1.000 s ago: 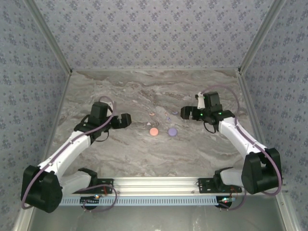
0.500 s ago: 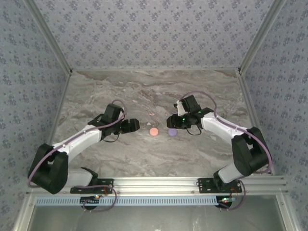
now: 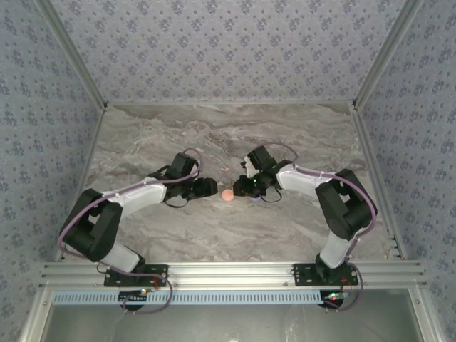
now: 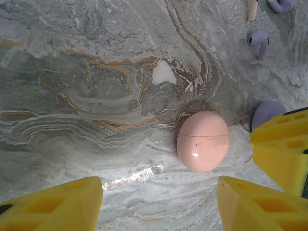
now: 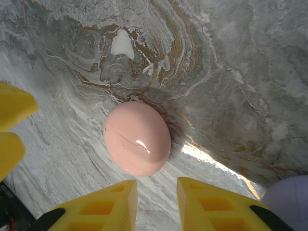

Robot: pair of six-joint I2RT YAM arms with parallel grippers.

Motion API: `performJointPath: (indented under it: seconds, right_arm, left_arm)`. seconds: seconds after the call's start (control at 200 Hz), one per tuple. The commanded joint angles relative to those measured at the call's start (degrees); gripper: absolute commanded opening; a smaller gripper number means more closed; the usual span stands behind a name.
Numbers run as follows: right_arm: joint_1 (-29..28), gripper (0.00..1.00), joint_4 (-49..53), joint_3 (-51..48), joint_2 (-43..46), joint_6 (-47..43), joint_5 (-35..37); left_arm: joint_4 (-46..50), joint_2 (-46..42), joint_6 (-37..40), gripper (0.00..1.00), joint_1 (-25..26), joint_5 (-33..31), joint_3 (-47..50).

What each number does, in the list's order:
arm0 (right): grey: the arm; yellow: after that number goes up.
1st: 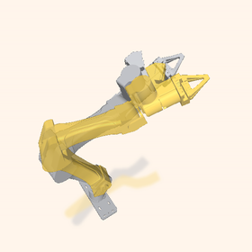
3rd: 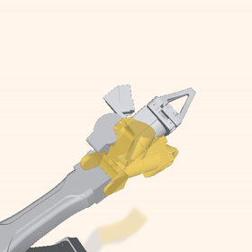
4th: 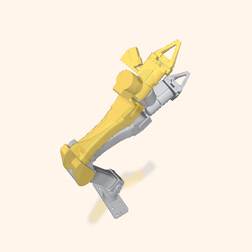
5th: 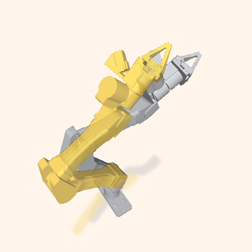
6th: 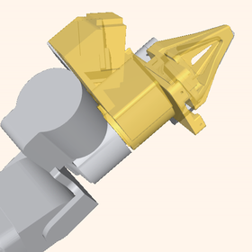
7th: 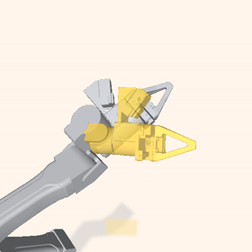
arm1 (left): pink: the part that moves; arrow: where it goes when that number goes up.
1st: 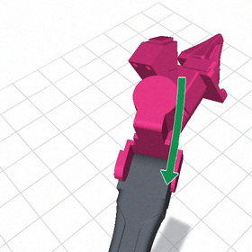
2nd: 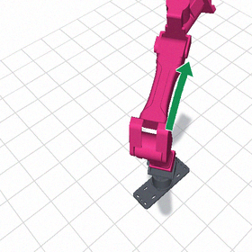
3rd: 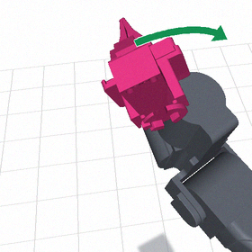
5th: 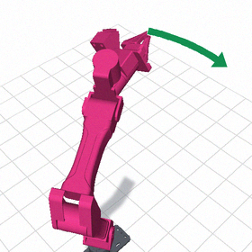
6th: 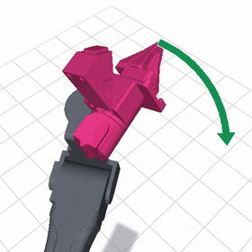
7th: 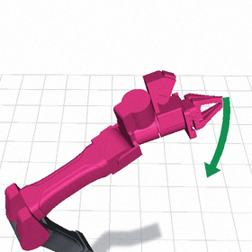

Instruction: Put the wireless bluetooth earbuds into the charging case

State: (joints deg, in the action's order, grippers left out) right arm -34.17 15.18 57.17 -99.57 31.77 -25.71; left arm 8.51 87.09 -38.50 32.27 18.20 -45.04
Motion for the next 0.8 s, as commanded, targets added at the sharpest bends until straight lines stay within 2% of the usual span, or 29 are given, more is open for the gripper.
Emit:
performJointPath:
  seconds: [0.0,0.795]
  right_arm:
    - [-0.36,0.29,-1.02,2.13,-1.48,2.38,-0.84]
    - [-0.54,0.25,-3.8,1.9,-4.76,3.88,-2.03]
  left_arm:
    - [-2.37,1.74,-0.98,0.62,0.23,2.54,-2.18]
    - [-6.09,7.71,-3.04,0.55,2.08,5.53,-2.59]
